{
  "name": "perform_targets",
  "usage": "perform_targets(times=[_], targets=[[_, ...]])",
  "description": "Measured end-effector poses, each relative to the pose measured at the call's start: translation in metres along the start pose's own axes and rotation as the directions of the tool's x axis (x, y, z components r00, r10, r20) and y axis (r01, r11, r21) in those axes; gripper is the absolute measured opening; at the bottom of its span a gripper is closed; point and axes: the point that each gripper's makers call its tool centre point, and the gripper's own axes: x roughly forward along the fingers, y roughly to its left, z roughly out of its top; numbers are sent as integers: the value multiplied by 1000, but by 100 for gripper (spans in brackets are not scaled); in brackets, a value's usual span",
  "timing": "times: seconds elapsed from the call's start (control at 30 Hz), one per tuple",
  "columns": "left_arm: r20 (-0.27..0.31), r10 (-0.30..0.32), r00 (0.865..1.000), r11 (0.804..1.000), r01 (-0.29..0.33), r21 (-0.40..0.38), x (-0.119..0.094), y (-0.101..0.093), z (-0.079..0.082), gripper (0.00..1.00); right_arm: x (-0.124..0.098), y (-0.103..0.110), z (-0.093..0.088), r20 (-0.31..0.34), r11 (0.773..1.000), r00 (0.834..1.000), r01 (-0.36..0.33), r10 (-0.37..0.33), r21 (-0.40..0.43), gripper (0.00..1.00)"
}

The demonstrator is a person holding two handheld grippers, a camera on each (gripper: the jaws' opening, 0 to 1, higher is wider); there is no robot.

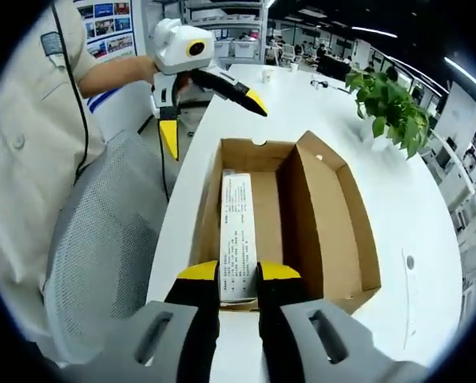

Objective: Operate the shoe box by opening the lid, removing the specified soft item, and placing it in the target area until the item is outside and the box remains undamaged.

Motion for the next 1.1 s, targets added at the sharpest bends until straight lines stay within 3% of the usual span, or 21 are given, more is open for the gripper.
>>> perform_targets(times=[0.43, 0.77, 1.1], targets=[[-6, -19, 1000, 1000, 19, 2, 7, -2, 0, 99, -47, -17, -12, 0, 999, 999, 42, -42, 16, 14], [-11, -27, 1000, 1000, 27, -4, 10, -4, -1, 99, -87, -40, -42, -34, 994, 994, 104, -103, 27, 14], [-6, -28, 1000, 999, 28, -17, 9, -2, 1, 98, -112, -62, -73, -70, 985, 985, 162, -158, 58, 14]])
